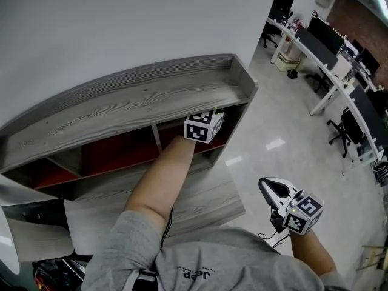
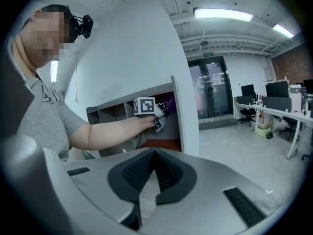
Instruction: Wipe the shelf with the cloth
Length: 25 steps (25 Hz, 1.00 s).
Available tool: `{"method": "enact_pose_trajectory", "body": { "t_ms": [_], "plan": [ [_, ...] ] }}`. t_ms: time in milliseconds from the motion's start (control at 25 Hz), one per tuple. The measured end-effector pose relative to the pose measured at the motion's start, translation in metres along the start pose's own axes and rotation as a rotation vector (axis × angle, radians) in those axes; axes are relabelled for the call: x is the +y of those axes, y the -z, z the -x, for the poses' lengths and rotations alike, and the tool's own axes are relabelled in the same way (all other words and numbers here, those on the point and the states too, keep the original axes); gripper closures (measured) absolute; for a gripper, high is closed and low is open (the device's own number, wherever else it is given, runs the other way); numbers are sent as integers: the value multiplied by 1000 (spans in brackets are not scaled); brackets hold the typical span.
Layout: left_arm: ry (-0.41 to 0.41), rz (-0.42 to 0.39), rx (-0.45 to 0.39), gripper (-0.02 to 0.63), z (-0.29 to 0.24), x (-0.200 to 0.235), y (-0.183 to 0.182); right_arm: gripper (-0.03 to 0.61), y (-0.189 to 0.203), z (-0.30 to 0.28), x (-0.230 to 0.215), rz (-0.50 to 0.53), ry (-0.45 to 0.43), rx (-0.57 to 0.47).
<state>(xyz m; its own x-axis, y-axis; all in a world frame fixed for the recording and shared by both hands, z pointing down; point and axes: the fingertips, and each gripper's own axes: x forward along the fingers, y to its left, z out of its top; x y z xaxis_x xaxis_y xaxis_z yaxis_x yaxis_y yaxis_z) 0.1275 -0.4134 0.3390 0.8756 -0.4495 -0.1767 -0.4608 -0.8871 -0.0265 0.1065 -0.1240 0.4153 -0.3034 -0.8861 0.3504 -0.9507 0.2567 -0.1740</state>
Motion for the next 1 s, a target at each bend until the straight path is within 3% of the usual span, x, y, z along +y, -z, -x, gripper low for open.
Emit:
{"method": "enact_pose_trajectory", "body": {
  "t_ms": [120, 320, 440, 520, 640, 720, 840, 920, 1000],
  "plan": [
    [-1, -135, 125, 538, 1, 2, 30, 557, 4, 1, 1, 1, 10, 13],
    [12, -249, 505, 541, 19, -5, 146, 557, 12, -3, -3, 10, 1, 46],
    [71, -330, 760, 543, 34, -14, 205, 557, 17, -4, -6, 13, -5, 54],
    [97, -332, 820, 545, 35, -17, 216, 557, 16, -4, -6, 17, -6, 57],
    [97, -328, 801, 545, 30, -12, 204, 557, 16, -5, -6, 21, -16, 64],
    [83, -221, 741, 546, 34, -12, 190, 557, 18, -5, -6, 19, -19, 64],
    [76, -40, 478, 545, 44, -22, 121, 557, 16, -3, -7, 14, -19, 54],
    [101, -14, 285, 545, 54, -36, 66, 557, 13, -3, -6, 17, -20, 51],
    [135, -12, 151, 543, 61, -53, 26, 557, 13, -6, -3, 18, -28, 52]
  ]
}}
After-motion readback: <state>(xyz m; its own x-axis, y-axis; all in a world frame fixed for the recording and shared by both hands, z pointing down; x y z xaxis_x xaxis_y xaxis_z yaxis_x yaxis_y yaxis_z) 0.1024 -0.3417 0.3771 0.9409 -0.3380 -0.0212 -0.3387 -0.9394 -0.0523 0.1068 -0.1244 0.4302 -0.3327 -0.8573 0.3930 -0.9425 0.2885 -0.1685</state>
